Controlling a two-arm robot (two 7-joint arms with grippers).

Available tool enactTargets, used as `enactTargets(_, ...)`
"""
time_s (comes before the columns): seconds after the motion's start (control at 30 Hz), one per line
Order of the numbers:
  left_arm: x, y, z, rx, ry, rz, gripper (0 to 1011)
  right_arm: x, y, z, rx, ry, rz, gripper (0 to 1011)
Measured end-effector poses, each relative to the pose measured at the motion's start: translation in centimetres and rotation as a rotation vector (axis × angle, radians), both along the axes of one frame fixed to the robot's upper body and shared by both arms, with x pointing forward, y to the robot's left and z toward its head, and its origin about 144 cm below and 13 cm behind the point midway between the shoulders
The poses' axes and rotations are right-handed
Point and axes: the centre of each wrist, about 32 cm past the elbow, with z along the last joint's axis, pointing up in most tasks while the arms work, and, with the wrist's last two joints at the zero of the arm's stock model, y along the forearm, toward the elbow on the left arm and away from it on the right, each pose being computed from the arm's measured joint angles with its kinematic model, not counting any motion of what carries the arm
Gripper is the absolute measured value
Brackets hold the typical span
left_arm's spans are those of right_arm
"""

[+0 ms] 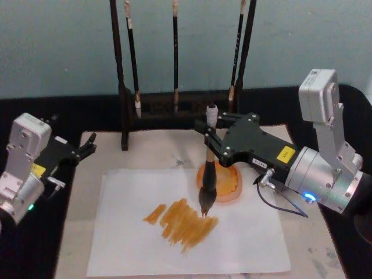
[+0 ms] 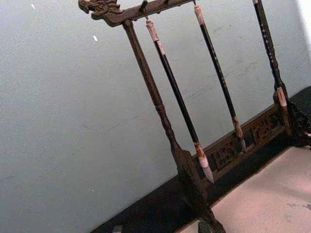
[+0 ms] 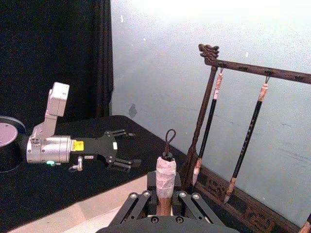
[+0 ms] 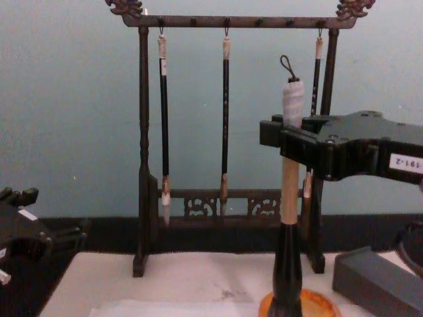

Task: Pick up the brush from the inkstone, write on the paper, then place the brush back to its original position.

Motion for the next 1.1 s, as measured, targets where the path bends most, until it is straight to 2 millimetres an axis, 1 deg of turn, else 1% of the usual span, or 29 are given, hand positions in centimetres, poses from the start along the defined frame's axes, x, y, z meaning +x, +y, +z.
enactTargets(0.43, 0.0, 0.0, 0.0, 0.0, 0.0, 0.0, 1010, 0.0, 0.0, 0.0, 0.0, 0.0, 0.0, 162)
enactTargets(0.67, 0.0, 0.0, 0.0, 0.0, 0.0, 0.0, 1010, -0.1, -1.2, 0.0, 0.04, 0.023, -0.015, 162)
enactTargets(0.93, 0.0, 0.0, 0.0, 0.0, 0.0, 0.0, 1010, 1.2, -2.8, 0.2, 0.173, 0.073, -0.044, 162)
enactTargets(1.1, 0.0, 0.0, 0.0, 0.0, 0.0, 0.0, 1010, 2.4, -3.8, -0.1, 0.302, 0.126, -0.057, 162)
